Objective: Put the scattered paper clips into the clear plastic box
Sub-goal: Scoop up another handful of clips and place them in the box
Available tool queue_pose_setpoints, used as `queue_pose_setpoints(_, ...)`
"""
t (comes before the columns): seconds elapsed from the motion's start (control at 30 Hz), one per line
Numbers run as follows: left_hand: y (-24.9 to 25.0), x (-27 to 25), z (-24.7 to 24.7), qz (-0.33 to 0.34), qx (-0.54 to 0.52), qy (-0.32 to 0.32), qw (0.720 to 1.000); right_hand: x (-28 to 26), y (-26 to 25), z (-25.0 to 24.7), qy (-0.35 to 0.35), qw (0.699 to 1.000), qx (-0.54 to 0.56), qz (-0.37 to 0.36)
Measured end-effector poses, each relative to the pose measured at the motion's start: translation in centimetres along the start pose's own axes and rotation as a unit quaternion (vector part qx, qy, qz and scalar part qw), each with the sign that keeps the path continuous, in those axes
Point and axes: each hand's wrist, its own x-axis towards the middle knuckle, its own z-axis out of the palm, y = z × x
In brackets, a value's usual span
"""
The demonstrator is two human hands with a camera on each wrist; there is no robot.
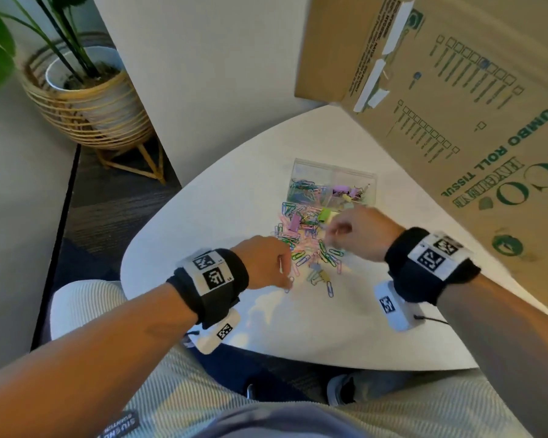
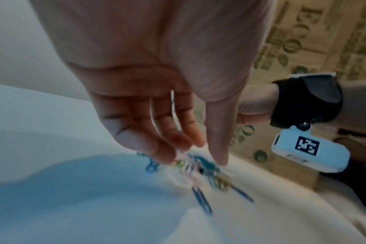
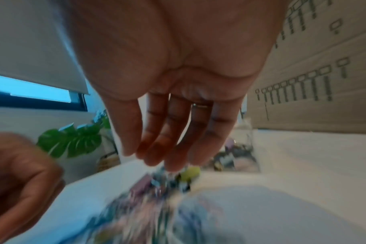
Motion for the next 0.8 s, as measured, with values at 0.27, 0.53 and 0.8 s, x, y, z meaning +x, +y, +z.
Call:
queue_pose_setpoints(0.27, 2.4, 2.5, 2.6, -0.013, 0.067, -0.026, 0.997, -1.8, 1.2, 5.3, -0.199, 0.976, -0.076, 0.043)
queue_pose_setpoints(0.53, 1.9, 2.9, 0.3, -0.014, 0.082, 0.079, 0.993, 0.1, 1.7, 4.0, -0.018, 1.000, -0.002, 0.007)
queue_pose_setpoints(0.8, 0.6, 4.8, -2.4, -0.079, 0.085, 0.054, 0.992, -0.5, 2.9, 3.7, -0.054, 0.989, -0.093, 0.097)
